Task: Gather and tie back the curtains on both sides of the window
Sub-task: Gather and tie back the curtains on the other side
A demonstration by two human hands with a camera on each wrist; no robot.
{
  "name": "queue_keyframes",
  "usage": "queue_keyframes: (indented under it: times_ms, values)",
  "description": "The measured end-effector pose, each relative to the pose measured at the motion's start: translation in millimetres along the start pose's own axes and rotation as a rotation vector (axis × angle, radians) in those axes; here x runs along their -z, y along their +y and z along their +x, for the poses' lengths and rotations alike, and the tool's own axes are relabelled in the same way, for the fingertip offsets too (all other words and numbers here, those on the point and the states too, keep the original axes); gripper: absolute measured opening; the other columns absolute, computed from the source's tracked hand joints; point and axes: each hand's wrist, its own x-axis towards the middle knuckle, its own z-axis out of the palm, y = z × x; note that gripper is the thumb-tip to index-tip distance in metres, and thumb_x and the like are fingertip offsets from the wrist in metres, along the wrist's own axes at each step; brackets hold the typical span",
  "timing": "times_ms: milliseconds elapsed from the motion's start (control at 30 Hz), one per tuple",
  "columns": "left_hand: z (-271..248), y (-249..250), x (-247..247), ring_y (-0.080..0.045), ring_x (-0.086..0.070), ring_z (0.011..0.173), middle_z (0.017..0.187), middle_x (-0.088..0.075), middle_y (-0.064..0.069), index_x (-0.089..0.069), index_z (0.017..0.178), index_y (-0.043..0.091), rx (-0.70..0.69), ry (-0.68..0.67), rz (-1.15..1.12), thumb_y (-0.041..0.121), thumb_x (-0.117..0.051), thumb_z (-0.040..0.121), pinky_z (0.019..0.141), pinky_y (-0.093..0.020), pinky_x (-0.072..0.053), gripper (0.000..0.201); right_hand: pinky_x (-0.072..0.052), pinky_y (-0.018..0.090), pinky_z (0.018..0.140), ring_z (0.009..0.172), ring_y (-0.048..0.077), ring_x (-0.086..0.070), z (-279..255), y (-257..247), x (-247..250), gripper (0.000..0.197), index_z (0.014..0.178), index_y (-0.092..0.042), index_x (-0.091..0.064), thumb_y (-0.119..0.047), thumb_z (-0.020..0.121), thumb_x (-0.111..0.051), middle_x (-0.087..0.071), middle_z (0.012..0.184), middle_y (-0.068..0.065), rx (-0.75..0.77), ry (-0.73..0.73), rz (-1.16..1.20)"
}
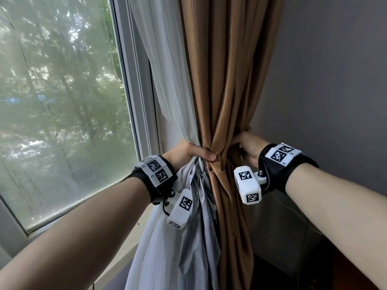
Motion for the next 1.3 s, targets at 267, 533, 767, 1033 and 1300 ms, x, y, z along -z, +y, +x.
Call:
queue_keyframes:
  times_ms: [267,533,767,1033,1300]
  values:
    - [-9.5,6.8,-6.5,-0.02,-0.076,0.09,0.095,-0.079,-0.006,-0.065,0.113,-0.004,0.029,-0.082,0.014,-0.003,-0.075,0.059,0.086,-0.032,-0.06,0.055,-0.051,0.056,0.105,0.1,0.041,-0.073,-38.5,-14.1,-10.3,0.046,0.12,0.006,-0.069,0.004,0.076,-0.057,-0.074,0.112,0.025,-0.142,-0.194,0.094]
    - [-6.1,7.2,-3.5,-0.017,-0.076,0.089,0.092,-0.08,-0.002,-0.067,0.106,0.002,-0.014,-0.053,0.028,-0.007,-0.067,0.065,0.084,-0.029,-0.059,0.043,-0.054,0.051,0.107,0.108,0.032,-0.074,-15.3,-12.3,-5.6,0.056,0.124,0.0,-0.071,0.011,0.069,-0.074,-0.079,0.111,0.013,0.015,0.054,-0.184]
    - [-2.0,3.5,-4.5,-0.02,-0.075,0.096,0.099,-0.079,-0.004,-0.069,0.109,0.003,-0.058,-0.024,0.032,0.009,-0.083,0.052,0.09,-0.032,-0.058,0.06,-0.057,0.046,0.104,0.107,0.027,-0.073,-17.7,-8.4,-8.1,0.045,0.125,-0.004,-0.072,0.008,0.081,-0.069,-0.078,0.114,0.01,0.086,0.126,-0.282]
    - [-10.2,9.4,-5.1,-0.019,-0.077,0.085,0.09,-0.08,-0.005,-0.067,0.105,0.0,0.01,-0.101,0.0,-0.006,-0.072,0.061,0.082,-0.031,-0.061,0.045,-0.054,0.049,0.106,0.114,0.032,-0.071,-24.2,-9.5,-12.0,0.05,0.131,0.001,-0.066,0.02,0.087,-0.054,-0.076,0.119,0.014,0.043,-0.027,-0.179]
    - [-12.4,14.0,-11.2,-0.018,-0.078,0.079,0.085,-0.08,-0.006,-0.073,0.095,0.003,0.035,-0.154,-0.02,-0.002,-0.074,0.056,0.075,-0.027,-0.06,0.038,-0.054,0.051,0.107,0.115,0.031,-0.071,-22.8,-8.9,-7.6,0.054,0.13,-0.001,-0.068,0.015,0.078,-0.06,-0.077,0.118,0.013,0.079,-0.037,-0.186]
